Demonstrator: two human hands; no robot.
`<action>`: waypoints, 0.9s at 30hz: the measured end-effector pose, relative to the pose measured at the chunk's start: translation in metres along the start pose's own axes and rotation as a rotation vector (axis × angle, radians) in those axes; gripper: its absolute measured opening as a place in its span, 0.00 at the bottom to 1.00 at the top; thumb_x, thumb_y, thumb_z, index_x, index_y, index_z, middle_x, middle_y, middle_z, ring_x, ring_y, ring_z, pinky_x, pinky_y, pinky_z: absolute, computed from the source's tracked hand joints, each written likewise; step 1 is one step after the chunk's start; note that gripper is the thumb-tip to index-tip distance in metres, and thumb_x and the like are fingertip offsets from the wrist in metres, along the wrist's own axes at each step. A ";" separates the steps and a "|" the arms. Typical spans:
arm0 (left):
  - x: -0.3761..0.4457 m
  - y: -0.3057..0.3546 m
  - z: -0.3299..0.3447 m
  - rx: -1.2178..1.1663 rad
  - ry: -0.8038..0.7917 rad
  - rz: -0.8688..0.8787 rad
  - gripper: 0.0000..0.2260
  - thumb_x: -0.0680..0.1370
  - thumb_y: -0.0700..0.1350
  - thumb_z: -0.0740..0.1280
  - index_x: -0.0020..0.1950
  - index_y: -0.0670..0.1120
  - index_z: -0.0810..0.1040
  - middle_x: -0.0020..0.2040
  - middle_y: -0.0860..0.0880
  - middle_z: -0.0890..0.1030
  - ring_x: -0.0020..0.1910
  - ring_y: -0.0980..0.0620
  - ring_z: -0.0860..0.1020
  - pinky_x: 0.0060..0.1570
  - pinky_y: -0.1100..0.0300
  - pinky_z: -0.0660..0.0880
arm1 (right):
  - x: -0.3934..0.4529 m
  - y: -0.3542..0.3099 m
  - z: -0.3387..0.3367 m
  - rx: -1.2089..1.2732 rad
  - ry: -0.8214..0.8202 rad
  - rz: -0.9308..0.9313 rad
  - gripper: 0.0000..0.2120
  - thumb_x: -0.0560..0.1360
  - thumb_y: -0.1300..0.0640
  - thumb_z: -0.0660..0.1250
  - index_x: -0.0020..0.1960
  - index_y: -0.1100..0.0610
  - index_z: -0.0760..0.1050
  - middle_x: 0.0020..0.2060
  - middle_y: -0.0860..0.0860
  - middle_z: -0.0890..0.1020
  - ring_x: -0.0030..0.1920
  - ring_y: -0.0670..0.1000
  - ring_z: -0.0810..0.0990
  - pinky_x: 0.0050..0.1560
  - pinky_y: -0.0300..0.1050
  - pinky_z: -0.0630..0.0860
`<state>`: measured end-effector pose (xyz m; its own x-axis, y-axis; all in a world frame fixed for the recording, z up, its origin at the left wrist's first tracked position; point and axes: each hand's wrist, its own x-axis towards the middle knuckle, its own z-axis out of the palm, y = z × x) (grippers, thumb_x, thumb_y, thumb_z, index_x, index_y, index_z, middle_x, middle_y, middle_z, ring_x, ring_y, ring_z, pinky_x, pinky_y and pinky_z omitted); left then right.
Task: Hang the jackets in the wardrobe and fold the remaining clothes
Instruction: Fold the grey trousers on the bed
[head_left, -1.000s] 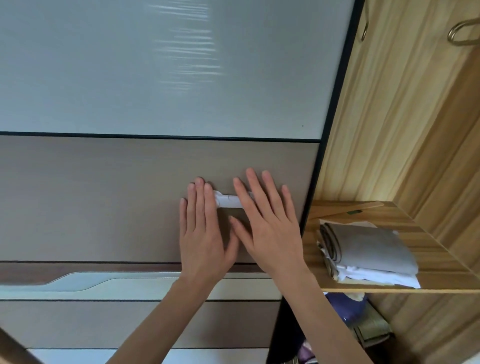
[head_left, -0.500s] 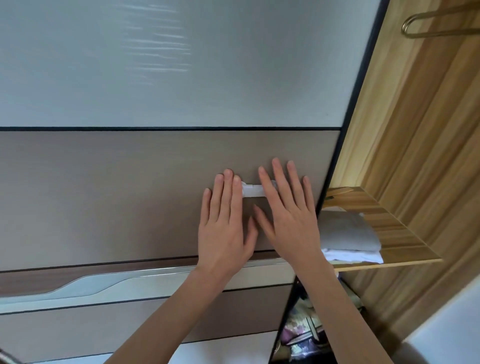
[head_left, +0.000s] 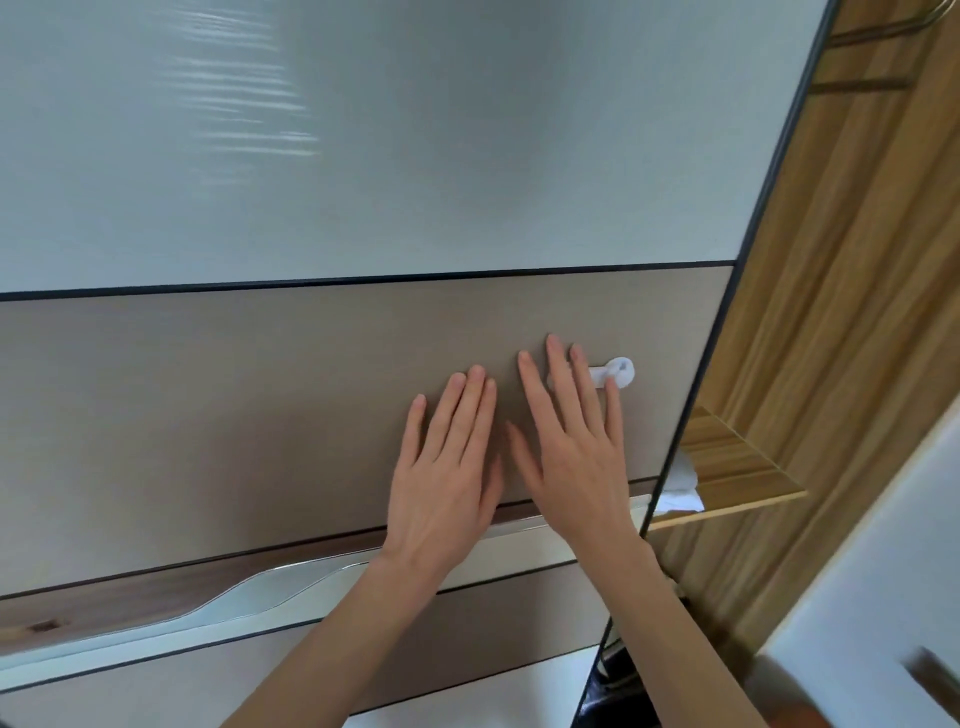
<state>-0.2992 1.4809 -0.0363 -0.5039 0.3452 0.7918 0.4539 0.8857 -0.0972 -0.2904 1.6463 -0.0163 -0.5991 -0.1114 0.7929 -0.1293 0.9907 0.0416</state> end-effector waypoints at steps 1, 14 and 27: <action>0.000 0.000 0.000 0.004 0.004 -0.002 0.30 0.84 0.48 0.62 0.83 0.40 0.56 0.84 0.44 0.53 0.84 0.46 0.52 0.81 0.41 0.51 | 0.000 0.001 0.000 0.000 0.004 0.016 0.31 0.85 0.46 0.61 0.84 0.52 0.55 0.84 0.54 0.53 0.84 0.57 0.49 0.80 0.65 0.55; 0.007 0.001 0.005 0.082 0.068 -0.091 0.33 0.82 0.48 0.66 0.84 0.45 0.56 0.85 0.45 0.53 0.84 0.44 0.50 0.80 0.39 0.49 | -0.003 0.041 0.007 0.071 0.054 0.158 0.31 0.85 0.43 0.59 0.84 0.52 0.55 0.84 0.55 0.52 0.84 0.57 0.49 0.79 0.65 0.56; 0.044 0.074 0.039 0.045 0.047 -0.050 0.32 0.83 0.49 0.64 0.84 0.46 0.56 0.85 0.47 0.54 0.84 0.46 0.50 0.81 0.41 0.49 | -0.005 0.107 0.014 0.141 0.078 0.115 0.30 0.85 0.43 0.59 0.83 0.51 0.58 0.83 0.57 0.53 0.83 0.61 0.50 0.76 0.69 0.59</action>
<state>-0.3163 1.5737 -0.0323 -0.4898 0.2860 0.8236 0.3948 0.9150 -0.0829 -0.3120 1.7520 -0.0240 -0.5536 0.0132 0.8327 -0.1763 0.9753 -0.1327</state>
